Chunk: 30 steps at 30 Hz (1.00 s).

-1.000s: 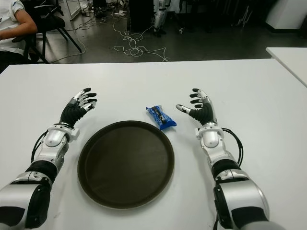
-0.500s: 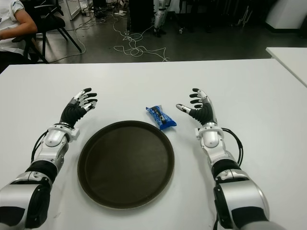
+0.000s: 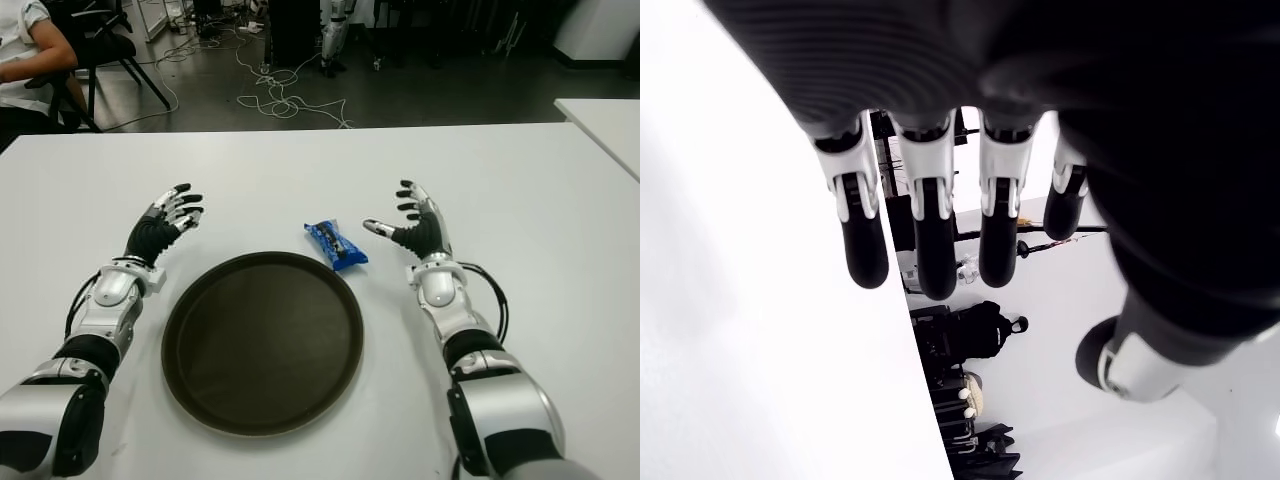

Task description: Pick up the Oreo

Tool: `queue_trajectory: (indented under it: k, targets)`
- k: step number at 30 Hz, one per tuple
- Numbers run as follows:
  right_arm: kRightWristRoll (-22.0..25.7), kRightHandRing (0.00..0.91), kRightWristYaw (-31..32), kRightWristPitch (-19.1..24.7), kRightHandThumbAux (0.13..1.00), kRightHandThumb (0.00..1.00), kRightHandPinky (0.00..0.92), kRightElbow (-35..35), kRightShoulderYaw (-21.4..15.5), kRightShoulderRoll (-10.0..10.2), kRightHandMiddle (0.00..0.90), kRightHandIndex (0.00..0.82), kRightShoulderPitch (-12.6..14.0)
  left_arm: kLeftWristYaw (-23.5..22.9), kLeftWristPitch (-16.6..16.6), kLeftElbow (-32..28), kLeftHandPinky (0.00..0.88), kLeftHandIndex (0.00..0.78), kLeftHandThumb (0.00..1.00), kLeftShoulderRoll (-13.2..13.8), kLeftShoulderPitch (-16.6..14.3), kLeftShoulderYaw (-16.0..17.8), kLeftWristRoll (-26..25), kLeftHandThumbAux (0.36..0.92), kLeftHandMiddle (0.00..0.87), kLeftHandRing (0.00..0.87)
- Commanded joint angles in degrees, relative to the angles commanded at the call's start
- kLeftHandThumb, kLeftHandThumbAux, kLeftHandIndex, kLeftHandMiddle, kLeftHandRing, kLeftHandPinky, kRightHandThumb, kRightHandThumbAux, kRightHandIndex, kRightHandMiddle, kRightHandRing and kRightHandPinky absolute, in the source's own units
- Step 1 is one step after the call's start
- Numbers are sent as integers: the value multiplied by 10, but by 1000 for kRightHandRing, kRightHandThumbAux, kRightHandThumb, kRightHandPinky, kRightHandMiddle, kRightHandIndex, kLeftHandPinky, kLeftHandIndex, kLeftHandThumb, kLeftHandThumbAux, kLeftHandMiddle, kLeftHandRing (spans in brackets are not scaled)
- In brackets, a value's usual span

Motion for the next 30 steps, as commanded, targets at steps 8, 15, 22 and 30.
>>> queue_trajectory:
  k: [8, 15, 22, 30]
  targets:
    - [-73, 206, -42, 30, 692, 0, 209, -127, 42, -27, 188, 140, 28, 2, 0, 5, 234, 118, 79, 3, -1, -2, 5, 640, 208, 208]
    - [-113, 193, -30, 95, 674, 0, 197, -166, 69, -31, 163, 109, 16, -4, -1, 7, 241, 123, 95, 3, 0, 1, 1, 645, 212, 211]
    - [-170, 164, 89, 204, 670, 0, 141, -304, 113, -55, 153, 86, 4, 1, -5, 5, 237, 134, 88, 3, 0, 1, 4, 644, 216, 210]
    - [-217, 174, 276, 307, 659, 0, 160, -478, 149, -80, 163, 101, 9, 5, -4, 2, 228, 133, 78, 4, 1, -3, 9, 637, 218, 207]
